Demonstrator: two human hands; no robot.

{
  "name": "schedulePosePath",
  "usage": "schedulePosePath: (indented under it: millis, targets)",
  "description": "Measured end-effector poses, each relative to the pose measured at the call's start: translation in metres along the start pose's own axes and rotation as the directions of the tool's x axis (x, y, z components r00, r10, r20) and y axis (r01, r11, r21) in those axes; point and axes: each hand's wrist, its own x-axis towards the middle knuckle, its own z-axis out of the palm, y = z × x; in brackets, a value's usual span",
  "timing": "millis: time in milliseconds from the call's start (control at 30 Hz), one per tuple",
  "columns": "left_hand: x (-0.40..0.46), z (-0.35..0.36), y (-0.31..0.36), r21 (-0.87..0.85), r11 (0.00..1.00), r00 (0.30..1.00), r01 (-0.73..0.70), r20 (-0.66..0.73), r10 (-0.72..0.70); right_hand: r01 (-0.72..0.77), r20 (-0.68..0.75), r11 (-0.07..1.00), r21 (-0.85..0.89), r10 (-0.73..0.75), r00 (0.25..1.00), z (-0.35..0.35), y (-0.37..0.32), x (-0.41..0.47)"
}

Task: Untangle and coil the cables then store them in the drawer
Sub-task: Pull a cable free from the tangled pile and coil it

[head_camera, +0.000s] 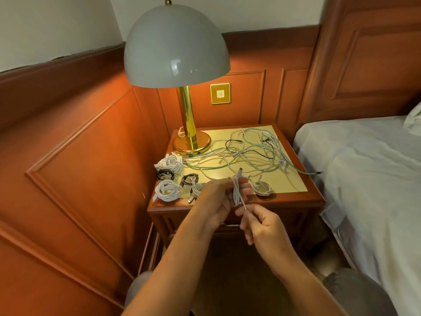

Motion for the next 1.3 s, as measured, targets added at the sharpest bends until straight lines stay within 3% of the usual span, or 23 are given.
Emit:
schedulePosePath:
  millis: [67, 133, 300, 367, 433, 500, 533, 600, 667, 733, 833, 933, 1067, 1300]
  targets:
    - [-0.002, -0.001, 0.005, -0.193, 0.981, 1.000, 0.014, 0.014, -0.011, -0.072, 0.010, 0.996, 0.044, 0.071, 0.997, 0.000, 0.013, -0.005]
    - [-0.004, -0.004, 0.011, -0.274, 0.962, 1.000, 0.001, -0.002, -0.001, -0.128, 0.036, 0.989, 0.080, 0.125, 0.991, 0.000, 0.023, -0.007]
    - [-0.012, 0.001, 0.010, -0.261, 0.965, 0.999, -0.033, -0.008, 0.032, -0.258, 0.070, 0.896, 0.362, 0.250, 0.966, -0.016, 0.020, 0.020]
    - [-0.013, 0.000, 0.003, -0.214, 0.975, 0.998, -0.052, 0.021, 0.058, -0.244, 0.093, 0.892, 0.379, 0.226, 0.970, -0.028, 0.007, 0.039]
    - [-0.014, -0.002, -0.004, -0.148, 0.988, 0.997, -0.044, 0.063, 0.053, -0.195, 0.145, 0.946, 0.259, 0.162, 0.976, -0.041, -0.015, 0.059]
    - [-0.013, 0.000, -0.009, 0.063, 0.992, 0.992, -0.109, 0.078, 0.104, -0.119, 0.240, 0.991, 0.061, 0.101, 0.966, -0.049, -0.040, 0.077]
    - [-0.013, 0.002, -0.009, 0.239, 0.956, 0.984, -0.172, 0.078, 0.157, -0.080, 0.281, 0.996, -0.026, 0.084, 0.956, -0.051, -0.052, 0.084]
    - [-0.011, 0.008, -0.007, 0.554, 0.790, 0.965, -0.262, 0.126, 0.232, -0.014, 0.321, 0.991, -0.134, 0.057, 0.945, -0.051, -0.069, 0.094]
    - [-0.009, 0.012, -0.004, 0.683, 0.683, 0.964, -0.258, 0.138, 0.226, 0.036, 0.334, 0.980, -0.197, 0.032, 0.942, -0.048, -0.080, 0.097]
    - [-0.006, 0.010, -0.003, 0.680, 0.691, 0.968, -0.244, 0.124, 0.220, 0.141, 0.300, 0.932, -0.332, -0.038, 0.953, -0.043, -0.083, 0.092]
    - [-0.001, 0.002, -0.007, 0.617, 0.747, 0.966, -0.249, 0.102, 0.238, 0.304, 0.202, 0.756, -0.580, -0.229, 0.952, -0.030, -0.077, 0.078]
    - [0.005, -0.007, -0.015, 0.532, 0.810, 0.967, -0.247, 0.082, 0.241, 0.367, 0.144, 0.640, -0.675, -0.374, 0.916, -0.014, -0.066, 0.062]
    - [0.009, -0.010, -0.023, 0.537, 0.806, 0.967, -0.250, 0.103, 0.231, 0.341, 0.058, 0.603, -0.722, -0.438, 0.897, -0.004, -0.056, 0.053]
    - [0.012, -0.018, -0.022, 0.666, 0.690, 0.959, -0.284, 0.212, 0.189, 0.356, 0.059, 0.597, -0.718, -0.459, 0.887, 0.002, -0.051, 0.055]
